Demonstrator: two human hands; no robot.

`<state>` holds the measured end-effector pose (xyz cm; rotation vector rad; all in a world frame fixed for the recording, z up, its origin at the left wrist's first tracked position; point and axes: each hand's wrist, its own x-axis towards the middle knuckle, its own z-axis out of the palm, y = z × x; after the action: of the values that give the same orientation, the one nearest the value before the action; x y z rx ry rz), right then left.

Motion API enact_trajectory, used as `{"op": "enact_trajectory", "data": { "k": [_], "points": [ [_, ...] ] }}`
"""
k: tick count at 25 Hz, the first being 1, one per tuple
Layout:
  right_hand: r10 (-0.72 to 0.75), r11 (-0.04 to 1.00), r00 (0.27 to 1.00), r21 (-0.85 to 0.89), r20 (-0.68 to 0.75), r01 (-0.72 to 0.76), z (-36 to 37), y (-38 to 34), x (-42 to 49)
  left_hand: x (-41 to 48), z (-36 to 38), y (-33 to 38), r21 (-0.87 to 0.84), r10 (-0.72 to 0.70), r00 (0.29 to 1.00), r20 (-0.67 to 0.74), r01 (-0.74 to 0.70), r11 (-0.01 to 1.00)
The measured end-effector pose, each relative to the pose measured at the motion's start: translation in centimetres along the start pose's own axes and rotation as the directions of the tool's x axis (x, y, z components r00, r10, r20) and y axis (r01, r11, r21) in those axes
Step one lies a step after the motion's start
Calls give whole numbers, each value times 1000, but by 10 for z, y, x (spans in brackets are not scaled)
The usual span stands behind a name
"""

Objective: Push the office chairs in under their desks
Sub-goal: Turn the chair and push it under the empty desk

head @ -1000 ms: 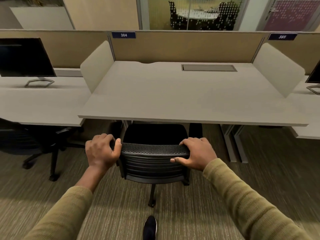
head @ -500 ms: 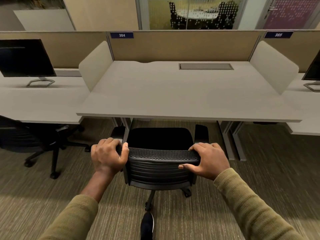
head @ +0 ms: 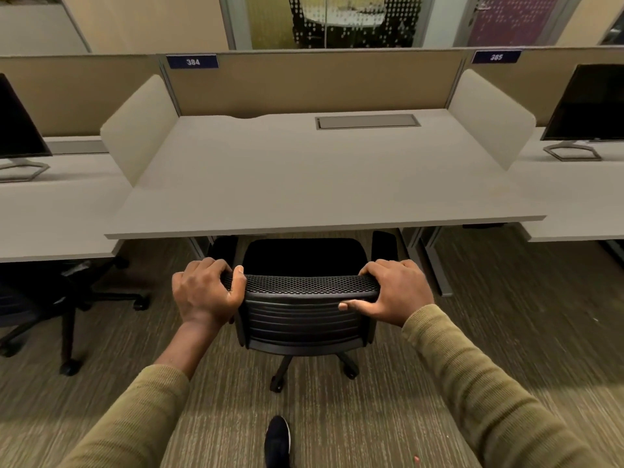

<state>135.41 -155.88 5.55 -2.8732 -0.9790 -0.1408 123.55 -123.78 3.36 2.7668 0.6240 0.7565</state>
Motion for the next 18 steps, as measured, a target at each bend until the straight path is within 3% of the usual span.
{"op": "enact_trajectory", "data": {
  "k": [13, 18],
  "points": [
    [85, 996, 995, 1, -44, -85, -3, 54, 87, 78, 47, 37, -22, -19, 989, 145, 22, 1000],
    [67, 997, 998, -32, 6, -67, 2, 67, 126, 112, 65, 37, 0, -11, 985, 175, 11, 1000]
  ]
}}
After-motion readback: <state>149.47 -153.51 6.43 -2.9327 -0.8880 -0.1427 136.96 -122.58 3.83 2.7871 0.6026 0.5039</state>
